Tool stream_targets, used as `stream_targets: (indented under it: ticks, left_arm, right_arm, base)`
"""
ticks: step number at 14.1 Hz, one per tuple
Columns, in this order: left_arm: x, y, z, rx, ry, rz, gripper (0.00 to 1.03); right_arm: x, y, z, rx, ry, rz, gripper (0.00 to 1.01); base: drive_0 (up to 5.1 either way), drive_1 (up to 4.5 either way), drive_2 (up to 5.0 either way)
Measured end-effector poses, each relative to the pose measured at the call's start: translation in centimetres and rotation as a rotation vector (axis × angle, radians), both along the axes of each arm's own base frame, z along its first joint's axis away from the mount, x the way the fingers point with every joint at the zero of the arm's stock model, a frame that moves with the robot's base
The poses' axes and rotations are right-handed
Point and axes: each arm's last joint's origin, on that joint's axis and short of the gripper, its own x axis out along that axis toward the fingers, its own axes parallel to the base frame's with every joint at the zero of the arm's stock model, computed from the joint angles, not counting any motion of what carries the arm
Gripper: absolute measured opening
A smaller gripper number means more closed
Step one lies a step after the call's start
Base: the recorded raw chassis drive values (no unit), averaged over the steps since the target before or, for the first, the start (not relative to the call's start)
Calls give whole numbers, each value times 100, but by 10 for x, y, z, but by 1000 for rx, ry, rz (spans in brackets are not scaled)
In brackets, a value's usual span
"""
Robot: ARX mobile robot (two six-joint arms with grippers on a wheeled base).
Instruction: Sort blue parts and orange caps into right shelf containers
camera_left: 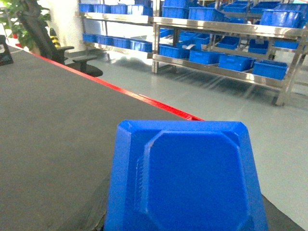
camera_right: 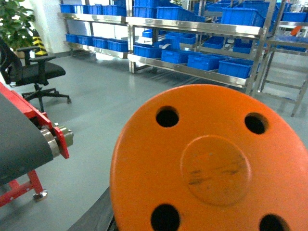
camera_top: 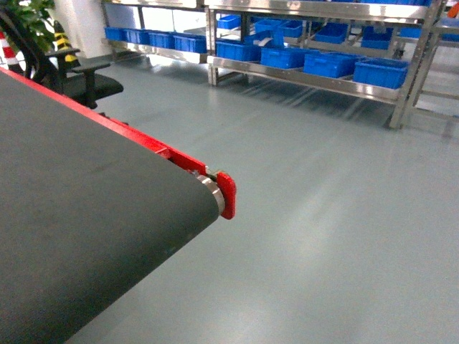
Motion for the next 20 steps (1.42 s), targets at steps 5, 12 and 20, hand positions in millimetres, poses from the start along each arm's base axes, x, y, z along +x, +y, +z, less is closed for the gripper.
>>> stream_targets:
  ticks: [5,12,20]
  left_arm:
    - [0,0,0,0,0,0,43]
    - [0,0,0,0,0,0,43]
    - [0,0,0,0,0,0,43]
  right_arm:
    - [0,0,0,0,0,0,45]
    - [0,0,0,0,0,0,45]
    - [0,0,0,0,0,0,45]
  base:
    - [-158,-158,-158]
    - [-161,-161,-161]
    - [-163,-163,-163]
